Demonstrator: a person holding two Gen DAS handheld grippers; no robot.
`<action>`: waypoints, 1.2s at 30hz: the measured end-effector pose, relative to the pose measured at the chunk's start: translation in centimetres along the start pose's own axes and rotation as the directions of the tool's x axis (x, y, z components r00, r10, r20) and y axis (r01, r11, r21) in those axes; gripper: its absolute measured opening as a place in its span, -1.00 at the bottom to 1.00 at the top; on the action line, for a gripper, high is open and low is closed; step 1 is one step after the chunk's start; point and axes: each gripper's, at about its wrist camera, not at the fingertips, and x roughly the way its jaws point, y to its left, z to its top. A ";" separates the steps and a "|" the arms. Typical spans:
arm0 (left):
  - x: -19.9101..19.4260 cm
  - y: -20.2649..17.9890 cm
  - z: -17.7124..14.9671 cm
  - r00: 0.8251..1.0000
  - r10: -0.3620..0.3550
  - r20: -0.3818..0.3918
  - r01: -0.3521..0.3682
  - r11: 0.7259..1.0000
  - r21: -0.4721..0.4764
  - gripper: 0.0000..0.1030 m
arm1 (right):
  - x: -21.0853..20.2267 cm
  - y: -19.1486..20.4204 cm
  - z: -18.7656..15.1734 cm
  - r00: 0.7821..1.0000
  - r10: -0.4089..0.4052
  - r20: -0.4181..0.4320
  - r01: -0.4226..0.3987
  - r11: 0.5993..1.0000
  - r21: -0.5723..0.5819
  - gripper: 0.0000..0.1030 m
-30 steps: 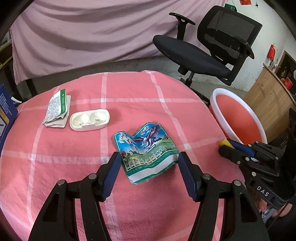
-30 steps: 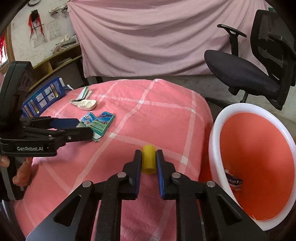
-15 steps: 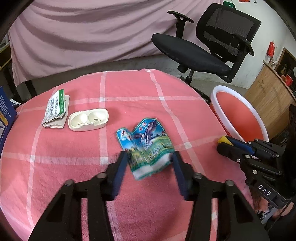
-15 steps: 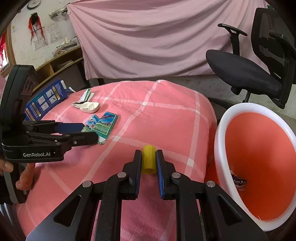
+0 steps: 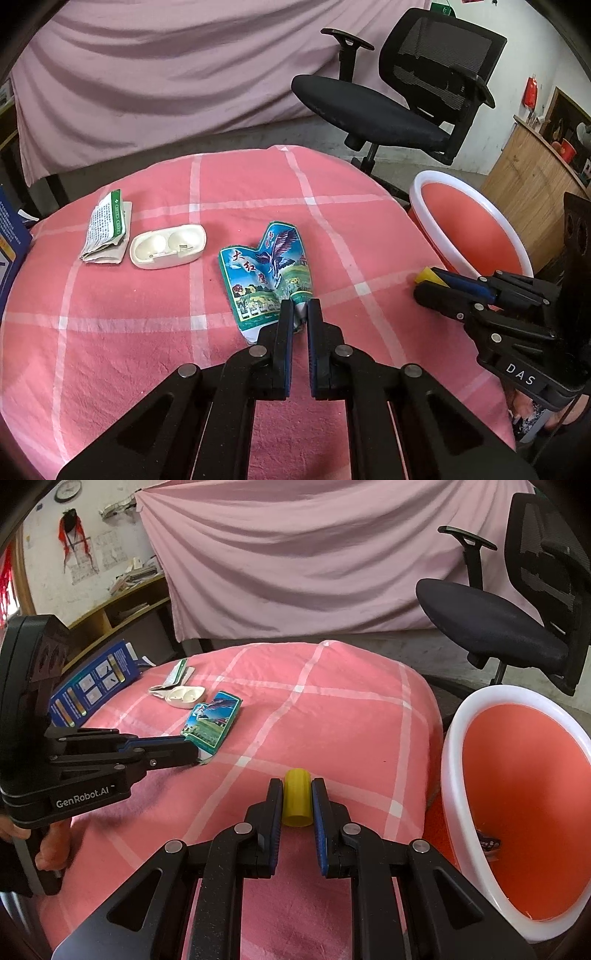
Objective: Collect trash
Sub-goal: 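Carry the green packet and yellow cylinder over the bucket with both grippers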
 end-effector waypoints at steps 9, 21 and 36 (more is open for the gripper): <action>-0.7 0.1 -0.2 1.000 -0.005 0.025 0.006 1.000 -0.007 -0.91 | -0.1 0.4 0.1 1.000 -0.001 0.010 0.001 1.000 -0.003 -0.74; -2.8 0.3 -1.3 0.998 -0.020 0.065 0.020 1.000 -0.001 -0.92 | -0.6 0.6 0.4 0.999 0.000 0.034 0.001 1.000 -0.008 -0.74; -7.2 -2.2 0.1 0.944 -0.002 0.330 -0.006 1.000 0.024 -0.92 | -5.8 0.6 1.5 0.945 -0.074 0.318 0.068 0.997 0.028 -0.74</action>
